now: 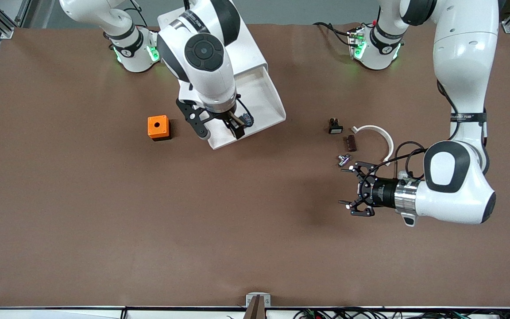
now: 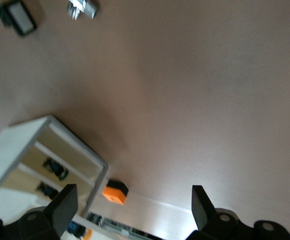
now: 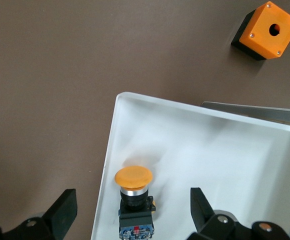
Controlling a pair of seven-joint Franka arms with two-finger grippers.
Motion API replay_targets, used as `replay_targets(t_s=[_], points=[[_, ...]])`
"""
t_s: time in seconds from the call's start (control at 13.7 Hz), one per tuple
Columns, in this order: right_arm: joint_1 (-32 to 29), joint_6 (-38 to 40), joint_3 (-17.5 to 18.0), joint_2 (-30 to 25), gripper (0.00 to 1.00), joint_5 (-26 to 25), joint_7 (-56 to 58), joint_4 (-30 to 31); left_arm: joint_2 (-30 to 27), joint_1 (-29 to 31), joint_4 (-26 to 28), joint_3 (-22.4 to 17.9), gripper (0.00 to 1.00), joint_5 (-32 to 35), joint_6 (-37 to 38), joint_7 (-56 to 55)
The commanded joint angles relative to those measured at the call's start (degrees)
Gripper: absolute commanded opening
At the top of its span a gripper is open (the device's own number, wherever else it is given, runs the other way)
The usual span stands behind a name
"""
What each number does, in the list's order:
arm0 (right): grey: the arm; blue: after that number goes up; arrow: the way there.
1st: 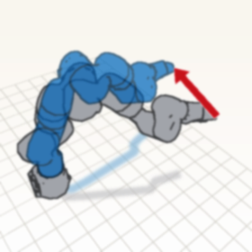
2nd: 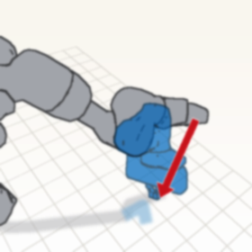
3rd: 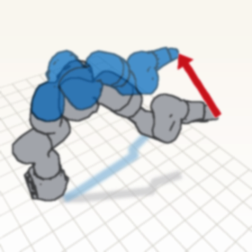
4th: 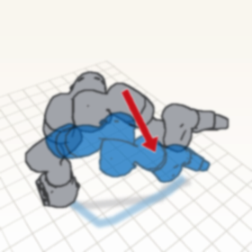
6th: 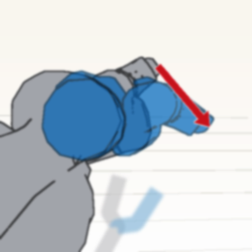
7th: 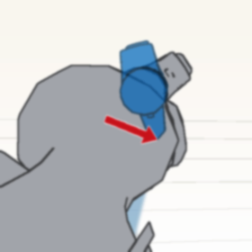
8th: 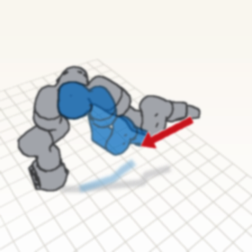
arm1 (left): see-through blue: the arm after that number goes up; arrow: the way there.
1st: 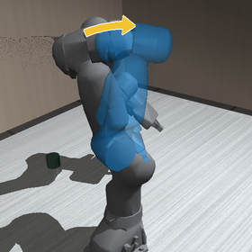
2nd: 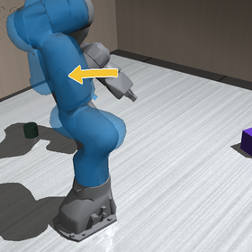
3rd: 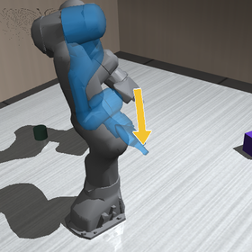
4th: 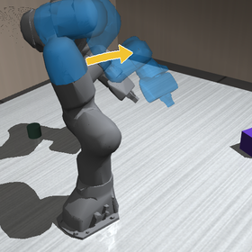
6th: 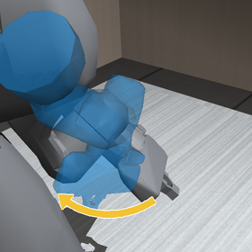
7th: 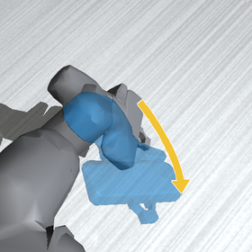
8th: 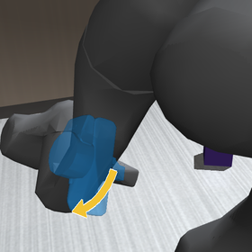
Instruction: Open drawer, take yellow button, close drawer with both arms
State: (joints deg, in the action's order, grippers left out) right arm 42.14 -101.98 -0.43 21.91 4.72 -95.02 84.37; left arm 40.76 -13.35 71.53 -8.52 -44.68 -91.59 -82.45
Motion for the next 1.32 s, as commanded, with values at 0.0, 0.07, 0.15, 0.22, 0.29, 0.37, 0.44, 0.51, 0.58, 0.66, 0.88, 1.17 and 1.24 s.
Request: replay_targets(t_s=[0.0,0.07,0.15,0.22,0.29,0.37,0.44,0.51,0.58,0.66,0.88,1.17,1.24], points=[[1.45,-1.02,-0.45,1.90,1.00,0.73,-0.70,-1.84,-1.91,-0.71,0.37,-0.01,1.00,8.70,-0.87,9.29],[1.97,-1.55,-0.45,2.26,1.00,0.56,-0.87,-1.75,-2.09,-1.14,0.37,0.08,1.00,12.47,-1.48,13.50],[1.98,-1.82,-0.45,2.61,1.00,0.55,-0.61,-1.75,-2.61,-2.11,0.37,0.43,1.00,16.16,-2.10,16.94],[2.07,-1.82,-0.45,2.96,1.00,0.64,-0.09,-1.75,-3.31,-3.25,0.46,0.34,1.00,19.33,-2.98,19.41],[2.24,-1.82,-0.45,3.05,1.00,0.64,0.01,-1.75,-3.58,-4.13,0.46,0.52,1.00,22.32,-3.51,21.26],[2.68,-1.82,-0.45,3.14,1.00,0.56,0.09,-1.75,-3.58,-4.92,0.46,0.61,1.00,24.09,-3.77,22.32],[2.86,-1.82,-0.45,3.22,1.00,0.47,0.18,-1.66,-3.58,-5.45,0.46,0.61,1.00,25.50,-4.65,24.16],[2.95,-1.73,-0.45,3.66,1.00,0.38,0.18,-1.66,-3.58,-5.63,0.54,0.78,1.00,25.86,-5.87,26.79],[2.95,-1.73,-0.45,3.67,1.00,0.47,0.27,-1.57,-3.67,-6.41,0.63,0.96,1.00,25.87,-6.84,28.47],[3.21,-1.73,-0.45,3.67,1.00,0.38,0.27,-1.49,-4.54,-7.47,0.72,1.05,1.00,26.04,-7.11,28.75],[3.73,-1.73,-0.45,3.67,1.00,0.29,0.36,-1.14,-9.01,-9.84,2.20,1.31,1.00,28.41,-7.29,28.75],[4.26,-1.73,-0.45,3.67,0.94,0.20,0.44,-0.08,-10.61,-12.04,3.97,1.75,1.00,30.85,-8.17,28.84],[4.26,-1.73,-0.45,3.67,0.92,0.20,0.53,0.36,-10.70,-12.92,4.23,2.36,1.00,33.49,-8.69,28.75]])
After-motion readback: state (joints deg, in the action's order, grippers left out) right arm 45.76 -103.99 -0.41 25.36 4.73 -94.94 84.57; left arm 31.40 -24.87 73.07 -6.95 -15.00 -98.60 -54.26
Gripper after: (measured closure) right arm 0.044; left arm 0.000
